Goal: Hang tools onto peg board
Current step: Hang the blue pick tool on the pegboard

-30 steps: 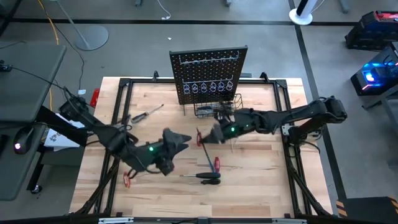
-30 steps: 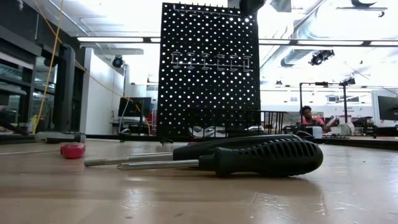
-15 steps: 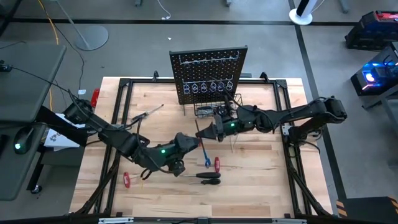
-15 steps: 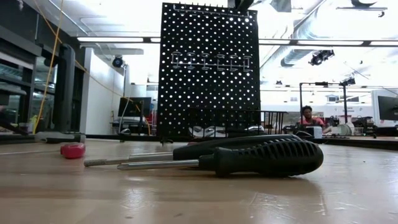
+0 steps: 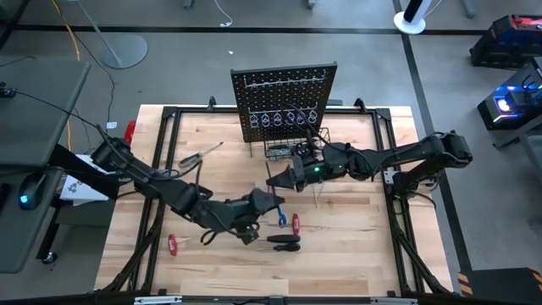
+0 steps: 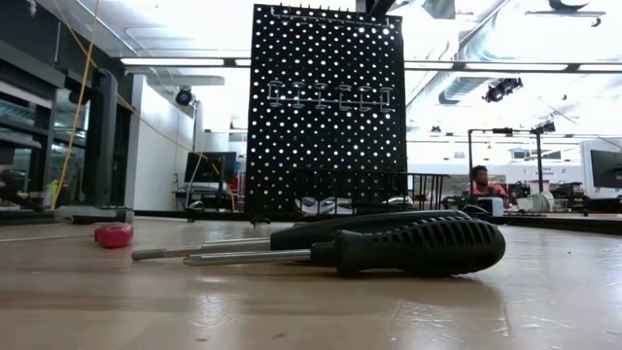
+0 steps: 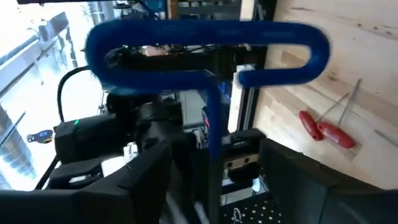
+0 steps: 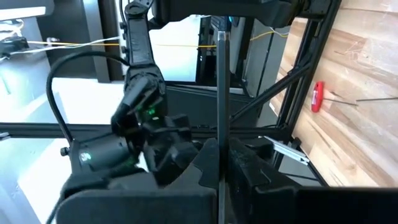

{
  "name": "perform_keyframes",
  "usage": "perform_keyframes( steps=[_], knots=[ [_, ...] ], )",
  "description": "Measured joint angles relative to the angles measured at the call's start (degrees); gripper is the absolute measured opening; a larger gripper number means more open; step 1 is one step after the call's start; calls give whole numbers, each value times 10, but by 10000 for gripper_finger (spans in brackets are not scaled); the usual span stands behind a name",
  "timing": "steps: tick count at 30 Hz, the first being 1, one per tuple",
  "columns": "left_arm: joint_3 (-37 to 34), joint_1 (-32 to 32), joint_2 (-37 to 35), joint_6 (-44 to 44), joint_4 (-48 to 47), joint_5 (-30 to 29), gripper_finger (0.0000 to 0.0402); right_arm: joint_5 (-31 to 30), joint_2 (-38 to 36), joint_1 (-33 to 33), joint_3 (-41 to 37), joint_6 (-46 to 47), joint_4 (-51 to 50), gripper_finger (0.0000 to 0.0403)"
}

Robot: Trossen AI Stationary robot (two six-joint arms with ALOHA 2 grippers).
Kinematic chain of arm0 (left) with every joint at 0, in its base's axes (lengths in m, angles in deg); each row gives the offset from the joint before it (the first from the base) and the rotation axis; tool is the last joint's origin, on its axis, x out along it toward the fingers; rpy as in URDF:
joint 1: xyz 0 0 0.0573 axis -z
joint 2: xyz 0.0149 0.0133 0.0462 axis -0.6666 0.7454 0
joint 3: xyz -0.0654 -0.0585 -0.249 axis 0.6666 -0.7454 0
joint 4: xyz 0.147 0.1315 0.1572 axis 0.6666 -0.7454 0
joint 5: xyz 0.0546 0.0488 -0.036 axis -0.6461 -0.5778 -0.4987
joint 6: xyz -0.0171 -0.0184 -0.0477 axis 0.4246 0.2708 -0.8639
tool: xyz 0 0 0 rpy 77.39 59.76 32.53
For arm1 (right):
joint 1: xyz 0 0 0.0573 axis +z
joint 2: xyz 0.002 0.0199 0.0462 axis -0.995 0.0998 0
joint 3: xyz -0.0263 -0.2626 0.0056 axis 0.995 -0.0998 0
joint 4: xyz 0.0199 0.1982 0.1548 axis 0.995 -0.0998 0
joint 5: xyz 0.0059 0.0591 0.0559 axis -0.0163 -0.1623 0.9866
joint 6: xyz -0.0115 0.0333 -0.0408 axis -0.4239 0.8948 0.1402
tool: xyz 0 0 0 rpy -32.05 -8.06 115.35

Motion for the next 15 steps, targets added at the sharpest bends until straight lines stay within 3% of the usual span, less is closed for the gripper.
perform_keyframes(
  steps=[6,15],
  knots=[
    [0,-1,16,15,4,-48,169,0,0,0,0,0,0,0],
    [0,5,8,-17,5,-65,13,1,0,-1,0,-2,-1,0]
  ],
)
